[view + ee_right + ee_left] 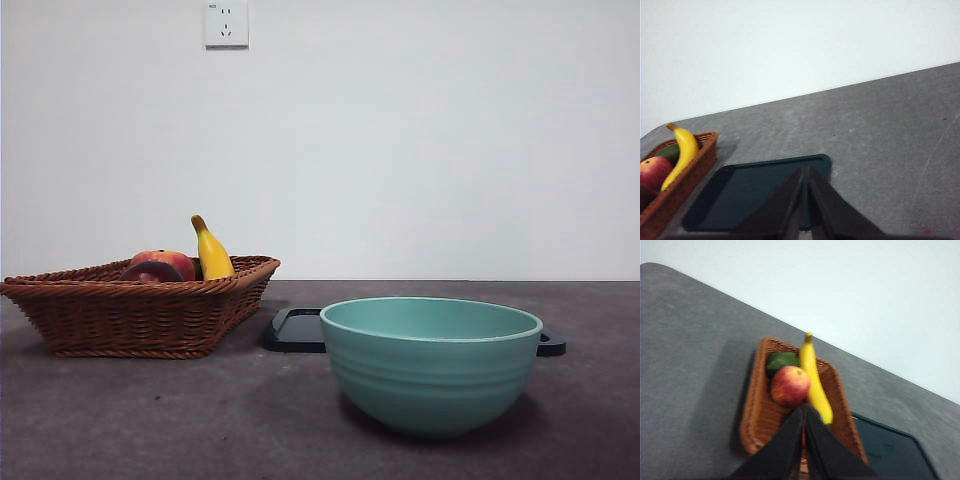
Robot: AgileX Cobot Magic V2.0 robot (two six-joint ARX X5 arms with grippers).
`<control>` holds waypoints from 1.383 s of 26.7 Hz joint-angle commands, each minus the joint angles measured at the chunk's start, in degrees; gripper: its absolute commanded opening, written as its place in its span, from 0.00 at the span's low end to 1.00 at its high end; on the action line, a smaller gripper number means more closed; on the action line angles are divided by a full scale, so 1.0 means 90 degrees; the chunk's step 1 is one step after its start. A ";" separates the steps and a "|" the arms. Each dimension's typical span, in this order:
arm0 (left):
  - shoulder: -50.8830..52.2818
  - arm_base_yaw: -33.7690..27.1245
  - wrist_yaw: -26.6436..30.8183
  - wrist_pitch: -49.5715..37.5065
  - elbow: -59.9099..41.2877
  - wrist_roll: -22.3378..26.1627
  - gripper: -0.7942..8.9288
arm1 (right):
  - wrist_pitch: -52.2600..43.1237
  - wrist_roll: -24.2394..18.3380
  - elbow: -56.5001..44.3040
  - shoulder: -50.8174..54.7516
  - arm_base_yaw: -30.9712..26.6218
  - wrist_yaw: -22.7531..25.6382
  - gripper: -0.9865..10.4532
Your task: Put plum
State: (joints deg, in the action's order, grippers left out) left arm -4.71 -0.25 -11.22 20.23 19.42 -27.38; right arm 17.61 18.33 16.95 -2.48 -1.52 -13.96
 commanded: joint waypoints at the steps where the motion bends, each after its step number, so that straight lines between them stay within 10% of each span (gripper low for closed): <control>1: -0.0284 -0.0012 -0.0274 0.0291 0.0493 0.0350 0.09 | 0.0274 -0.0039 0.0498 -0.0243 0.0005 -0.0180 0.09; 17: -0.2552 0.0046 -0.1683 0.2370 0.2720 0.2203 0.09 | 0.2696 -0.1324 0.3123 -0.2854 0.0034 -0.1702 0.09; 37: -0.4425 0.0544 -0.2244 0.4129 0.4170 0.3327 0.17 | 0.4789 -0.2543 0.4656 -0.4583 0.0828 -0.1843 0.10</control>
State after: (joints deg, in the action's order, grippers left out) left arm -44.21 4.56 -31.09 57.71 55.46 1.69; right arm 61.06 -3.90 57.65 -43.44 5.69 -30.33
